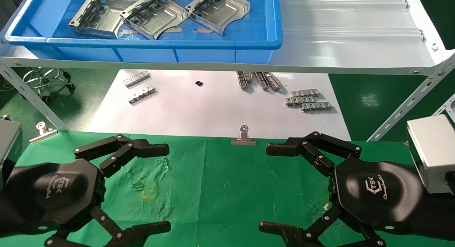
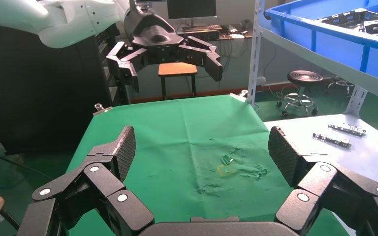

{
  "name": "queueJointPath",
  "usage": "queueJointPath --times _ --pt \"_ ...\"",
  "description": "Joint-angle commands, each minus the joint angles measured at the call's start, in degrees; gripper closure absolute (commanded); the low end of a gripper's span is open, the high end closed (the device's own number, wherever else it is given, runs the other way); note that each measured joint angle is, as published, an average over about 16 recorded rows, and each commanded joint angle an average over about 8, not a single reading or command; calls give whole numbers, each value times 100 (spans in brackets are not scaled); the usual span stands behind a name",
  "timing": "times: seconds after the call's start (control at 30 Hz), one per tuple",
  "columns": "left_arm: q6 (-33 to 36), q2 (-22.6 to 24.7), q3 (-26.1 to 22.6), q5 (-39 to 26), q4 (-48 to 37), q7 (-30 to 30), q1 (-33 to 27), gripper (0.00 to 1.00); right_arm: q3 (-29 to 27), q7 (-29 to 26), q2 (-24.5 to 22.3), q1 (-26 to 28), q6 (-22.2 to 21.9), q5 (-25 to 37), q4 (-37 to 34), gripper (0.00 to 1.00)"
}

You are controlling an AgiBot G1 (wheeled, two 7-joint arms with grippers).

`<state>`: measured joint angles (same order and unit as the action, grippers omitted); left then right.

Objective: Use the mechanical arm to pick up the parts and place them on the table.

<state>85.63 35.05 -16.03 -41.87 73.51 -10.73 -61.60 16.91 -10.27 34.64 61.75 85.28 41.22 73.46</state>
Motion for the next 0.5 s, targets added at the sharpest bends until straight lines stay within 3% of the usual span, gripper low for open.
queueJointPath --times 0.03,0.33,0.37,0.5 --pt "0 0 0 0 0 0 0 0 0 0 0 0 0 0 0 0" --pt "0 0 0 0 0 0 0 0 0 0 0 0 0 0 0 0" --pt "0 0 0 0 0 0 0 0 0 0 0 0 0 0 0 6" --pt "-1 0 0 0 -1 -1 1 0 0 0 0 0 0 0 0 56"
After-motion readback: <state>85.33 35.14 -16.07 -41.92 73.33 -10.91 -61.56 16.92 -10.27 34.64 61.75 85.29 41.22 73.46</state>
